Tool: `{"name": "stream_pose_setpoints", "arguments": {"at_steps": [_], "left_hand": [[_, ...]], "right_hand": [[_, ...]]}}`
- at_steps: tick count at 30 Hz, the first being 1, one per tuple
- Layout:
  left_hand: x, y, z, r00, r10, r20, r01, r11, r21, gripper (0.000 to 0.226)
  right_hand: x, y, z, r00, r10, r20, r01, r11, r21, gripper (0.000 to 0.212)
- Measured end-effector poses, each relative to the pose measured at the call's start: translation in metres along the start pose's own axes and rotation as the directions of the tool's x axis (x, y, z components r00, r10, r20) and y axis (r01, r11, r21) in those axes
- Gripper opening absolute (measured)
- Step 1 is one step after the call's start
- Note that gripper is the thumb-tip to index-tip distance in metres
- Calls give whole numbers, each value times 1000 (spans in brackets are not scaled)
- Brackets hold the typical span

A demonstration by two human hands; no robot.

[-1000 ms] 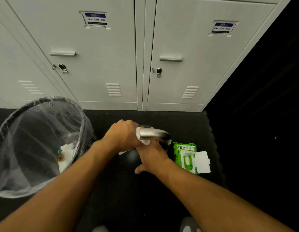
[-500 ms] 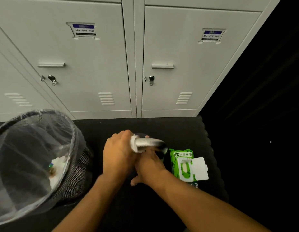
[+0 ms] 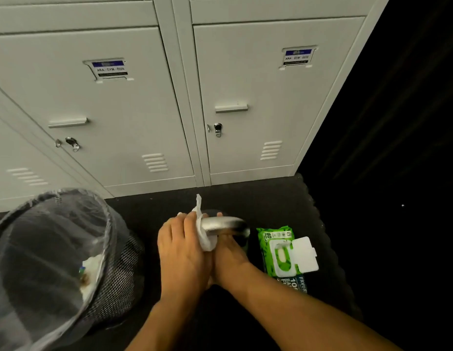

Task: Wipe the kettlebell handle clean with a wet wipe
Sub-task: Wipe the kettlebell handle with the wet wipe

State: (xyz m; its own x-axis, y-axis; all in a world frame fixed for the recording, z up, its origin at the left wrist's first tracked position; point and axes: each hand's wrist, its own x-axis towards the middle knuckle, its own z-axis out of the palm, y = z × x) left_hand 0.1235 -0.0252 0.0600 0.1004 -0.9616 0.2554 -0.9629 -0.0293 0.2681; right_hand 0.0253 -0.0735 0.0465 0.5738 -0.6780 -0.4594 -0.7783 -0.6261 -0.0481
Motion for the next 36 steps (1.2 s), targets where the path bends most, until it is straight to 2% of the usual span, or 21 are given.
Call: {"name": "stream_pose_setpoints", "arguments": {"at_steps": [3, 5, 7, 8, 11, 13, 14, 17, 20, 22, 24, 25, 27, 28, 29, 30, 31, 32, 34, 35, 36], "left_hand": [[11, -3, -13, 996, 52, 70, -49, 998, -43, 54], [23, -22, -28, 961, 163, 222, -117, 971, -210, 55], [40, -36, -48, 854, 228, 469, -7, 904, -427, 46], [50, -38, -53, 783, 249, 569, 42, 893, -448, 38], [82, -28, -46, 649, 214, 730, 4, 959, -284, 26], [86, -17, -37, 675, 164, 720, -49, 983, -178, 28], [83, -14, -34, 725, 139, 674, -62, 989, -137, 28], [52, -12, -25, 938, 144, 315, -134, 990, -51, 28], [27, -19, -10, 976, 213, 34, -211, 975, -67, 40], [23, -18, -7, 974, 228, -9, -228, 974, -9, 47], [42, -10, -17, 969, 193, 154, -204, 977, 57, 42], [59, -8, -24, 921, 151, 360, -186, 980, 65, 37], [94, -1, -34, 623, 52, 781, -84, 996, 1, 31], [108, 4, -36, 481, 31, 876, -49, 999, -8, 31], [115, 7, -37, 402, 36, 915, -51, 999, -17, 31], [116, 8, -34, 399, 52, 915, -75, 997, -23, 30], [112, 8, -31, 464, 68, 883, -102, 995, -23, 27], [100, 6, -27, 584, 76, 808, -134, 991, 3, 27], [62, 0, -20, 869, 166, 466, -227, 971, 79, 27], [46, -1, -18, 935, 232, 269, -260, 963, 73, 30], [34, -1, -15, 954, 275, 121, -284, 957, 64, 32]], "right_hand": [[-1, 2, -2, 999, 28, 45, -30, 998, 52, 120], [-11, -1, -11, 1000, -20, -14, 20, 1000, 1, 120], [-11, -2, -12, 1000, -13, -10, 12, 1000, -29, 120], [-9, -3, -10, 1000, 19, -7, -19, 1000, 16, 123], [-12, -2, -8, 998, 59, 19, -60, 997, 55, 133], [-13, -1, -7, 997, 74, -12, -74, 997, 22, 133], [-11, -1, -6, 998, 67, -16, -66, 998, 13, 133], [-6, -2, -6, 999, 33, 43, -32, 999, -39, 134], [9, -5, 9, 998, 0, 69, 6, 996, -87, 138], [16, -3, 14, 1000, 20, 24, -17, 993, -116, 139], [11, -1, 9, 1000, 24, 16, -22, 993, -119, 134], [6, -1, 7, 1000, 16, 4, -16, 994, -110, 130], [8, -5, 21, 997, 71, -20, -72, 996, -58, 120], [9, -7, 27, 984, 173, -33, -172, 984, 39, 111], [4, -7, 31, 966, 259, -14, -256, 961, 104, 104], [6, -7, 32, 962, 273, -19, -270, 960, 77, 106], [9, -7, 28, 981, 194, -21, -195, 980, -32, 112], [12, -4, 31, 996, 82, -36, -86, 989, -122, 118], [3, -1, 11, 999, -9, 33, 13, 991, -134, 120], [1, -2, 7, 999, -24, 35, 30, 987, -156, 119], [4, -2, 6, 999, -45, 23, 49, 983, -176, 117]]}}
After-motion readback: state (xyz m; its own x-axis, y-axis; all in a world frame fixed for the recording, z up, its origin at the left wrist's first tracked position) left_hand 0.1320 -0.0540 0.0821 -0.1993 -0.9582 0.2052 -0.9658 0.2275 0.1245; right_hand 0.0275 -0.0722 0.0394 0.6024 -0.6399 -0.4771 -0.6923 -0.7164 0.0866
